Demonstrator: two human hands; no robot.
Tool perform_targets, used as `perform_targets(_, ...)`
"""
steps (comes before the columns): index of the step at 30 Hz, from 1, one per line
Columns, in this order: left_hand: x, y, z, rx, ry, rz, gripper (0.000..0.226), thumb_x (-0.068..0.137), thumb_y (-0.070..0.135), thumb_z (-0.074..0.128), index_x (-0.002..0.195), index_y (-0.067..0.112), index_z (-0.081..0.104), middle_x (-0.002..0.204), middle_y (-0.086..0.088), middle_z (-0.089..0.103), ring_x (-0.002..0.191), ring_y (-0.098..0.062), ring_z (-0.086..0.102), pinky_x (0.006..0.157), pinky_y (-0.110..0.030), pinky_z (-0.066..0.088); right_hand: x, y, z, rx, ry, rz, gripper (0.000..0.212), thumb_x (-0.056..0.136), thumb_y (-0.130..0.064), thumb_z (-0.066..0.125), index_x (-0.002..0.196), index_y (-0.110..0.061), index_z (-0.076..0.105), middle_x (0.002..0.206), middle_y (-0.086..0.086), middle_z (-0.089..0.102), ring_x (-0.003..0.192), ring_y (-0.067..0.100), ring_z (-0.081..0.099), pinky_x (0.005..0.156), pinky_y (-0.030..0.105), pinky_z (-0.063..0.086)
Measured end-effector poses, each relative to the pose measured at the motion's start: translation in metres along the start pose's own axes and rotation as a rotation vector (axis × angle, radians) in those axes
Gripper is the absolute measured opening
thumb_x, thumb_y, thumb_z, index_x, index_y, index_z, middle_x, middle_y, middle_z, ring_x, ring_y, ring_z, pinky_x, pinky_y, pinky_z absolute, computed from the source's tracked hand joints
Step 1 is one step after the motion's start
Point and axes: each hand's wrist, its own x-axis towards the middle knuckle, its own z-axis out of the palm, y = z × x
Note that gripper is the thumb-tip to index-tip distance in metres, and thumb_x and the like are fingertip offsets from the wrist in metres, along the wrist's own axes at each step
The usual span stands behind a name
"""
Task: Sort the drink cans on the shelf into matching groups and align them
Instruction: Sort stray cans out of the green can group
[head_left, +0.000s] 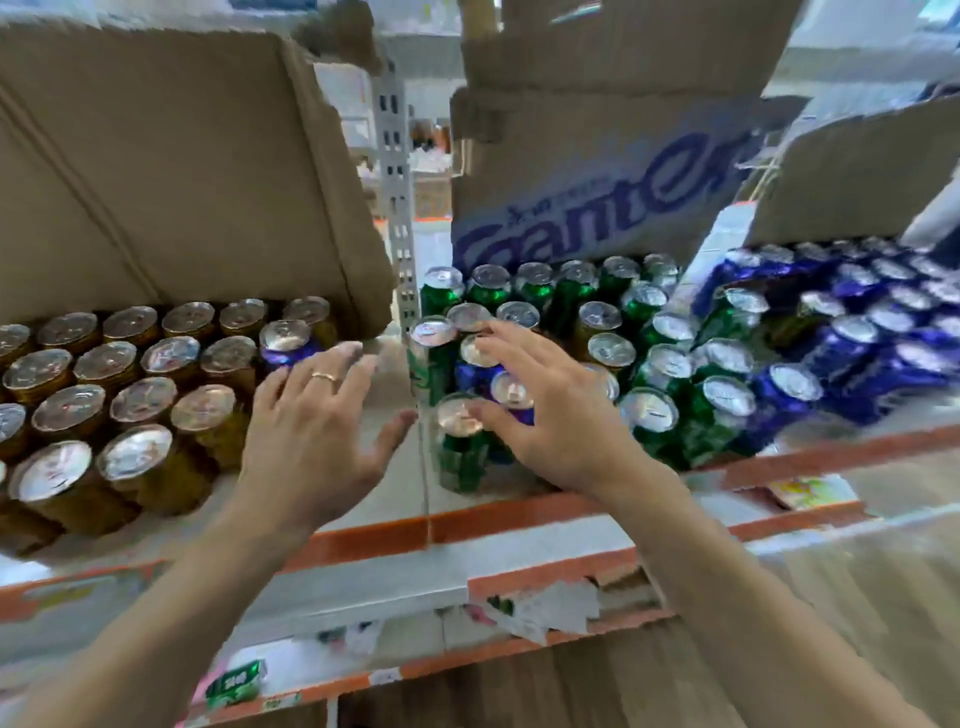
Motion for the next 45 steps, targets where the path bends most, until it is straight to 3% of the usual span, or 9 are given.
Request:
perform_targets(5, 0.027, 0.133, 0.016, -0.073, 0.005, 0.115, 0.07, 0.089, 0.065, 0.034, 0.132, 0.016, 0.059, 0.139, -0.011, 0.057, 0.126, -0.033, 0.053, 0.103, -0.05, 0.041, -0.068, 0.078, -0.085, 0.027, 0.147, 0.127, 0.052, 0.091, -0.036, 0.067, 0.139, -0.019, 0.055, 0.155, -0.002, 0.04, 0.145, 0.015, 0.034, 0.116, 0.041, 0.034)
perform_targets(9, 0.042, 0.224, 0.021, -0.119, 0.005, 0.217, 0.07, 0.089, 0.065, 0.033, 0.134, 0.017, 0.056, 0.143, -0.006, 0.053, 0.131, -0.028, 0.049, 0.106, -0.048, 0.039, -0.12, 0.124, -0.144, 0.004, 0.258, 0.21, 0.051, 0.089, -0.034, 0.069, 0.136, -0.015, 0.058, 0.15, -0.002, 0.047, 0.141, 0.011, 0.039, 0.116, 0.033, 0.033)
perform_targets(16, 0.061, 0.32, 0.031, -0.123, -0.052, 0.315, 0.068, 0.091, 0.064, 0.036, 0.139, 0.019, 0.051, 0.147, -0.006, 0.05, 0.136, -0.025, 0.044, 0.107, -0.048, 0.036, -0.175, 0.179, -0.209, -0.037, 0.263, 0.391, 0.06, 0.091, -0.033, 0.069, 0.145, -0.017, 0.049, 0.149, -0.004, 0.047, 0.139, 0.007, 0.035, 0.116, 0.024, 0.027)
perform_targets(26, 0.116, 0.357, 0.059, -0.135, -0.095, 0.338, 0.068, 0.09, 0.065, 0.032, 0.139, 0.02, 0.047, 0.147, -0.002, 0.047, 0.134, -0.024, 0.044, 0.104, -0.049, 0.038, -0.157, 0.238, -0.216, 0.003, 0.216, 0.467, 0.057, 0.092, -0.03, 0.067, 0.145, -0.018, 0.047, 0.145, 0.0, 0.051, 0.134, 0.014, 0.044, 0.112, 0.036, 0.039)
perform_targets(31, 0.179, 0.374, 0.083, -0.173, -0.145, 0.301, 0.067, 0.091, 0.063, 0.037, 0.143, 0.02, 0.043, 0.147, -0.002, 0.046, 0.131, -0.024, 0.046, 0.102, -0.048, 0.039, -0.11, 0.278, -0.228, -0.022, 0.18, 0.513, 0.054, 0.092, -0.029, 0.067, 0.143, -0.02, 0.05, 0.141, 0.0, 0.054, 0.129, 0.016, 0.048, 0.104, 0.024, 0.035)
perform_targets(35, 0.226, 0.387, 0.105, -0.155, -0.289, 0.291, 0.071, 0.092, 0.055, 0.051, 0.149, 0.019, 0.031, 0.153, -0.005, 0.036, 0.136, -0.026, 0.04, 0.105, -0.046, 0.039, -0.066, 0.317, -0.236, -0.052, 0.128, 0.553, 0.053, 0.093, -0.028, 0.065, 0.143, -0.017, 0.05, 0.142, 0.001, 0.055, 0.132, 0.017, 0.048, 0.109, 0.027, 0.035)
perform_targets(38, 0.253, 0.392, 0.126, -0.142, -0.451, 0.27, 0.082, 0.086, 0.058, 0.06, 0.149, 0.02, 0.025, 0.148, -0.009, 0.042, 0.134, -0.03, 0.041, 0.103, -0.048, 0.044, -0.037, 0.348, -0.236, -0.091, 0.084, 0.589, 0.049, 0.093, -0.025, 0.064, 0.141, -0.018, 0.052, 0.137, 0.002, 0.059, 0.127, 0.021, 0.052, 0.106, 0.036, 0.042)
perform_targets(41, 0.269, 0.395, 0.145, -0.115, -0.581, 0.276, 0.091, 0.08, 0.057, 0.069, 0.15, 0.021, 0.023, 0.145, -0.007, 0.044, 0.131, -0.031, 0.046, 0.099, -0.046, 0.047, -0.015, 0.38, -0.232, -0.151, -0.014, 0.635, 0.05, 0.089, -0.012, 0.061, 0.138, -0.021, 0.054, 0.135, 0.001, 0.06, 0.124, 0.025, 0.054, 0.099, 0.046, 0.048)
perform_targets(45, 0.276, 0.389, 0.162, -0.221, -0.62, 0.241, 0.094, 0.073, 0.037, 0.076, 0.151, 0.021, 0.027, 0.141, -0.009, 0.047, 0.125, -0.031, 0.051, 0.099, -0.042, 0.047, 0.01, 0.414, -0.22, -0.231, -0.153, 0.735, 0.056, 0.084, -0.006, 0.058, 0.135, -0.029, 0.053, 0.132, 0.003, 0.059, 0.112, 0.03, 0.059, 0.087, 0.046, 0.055)
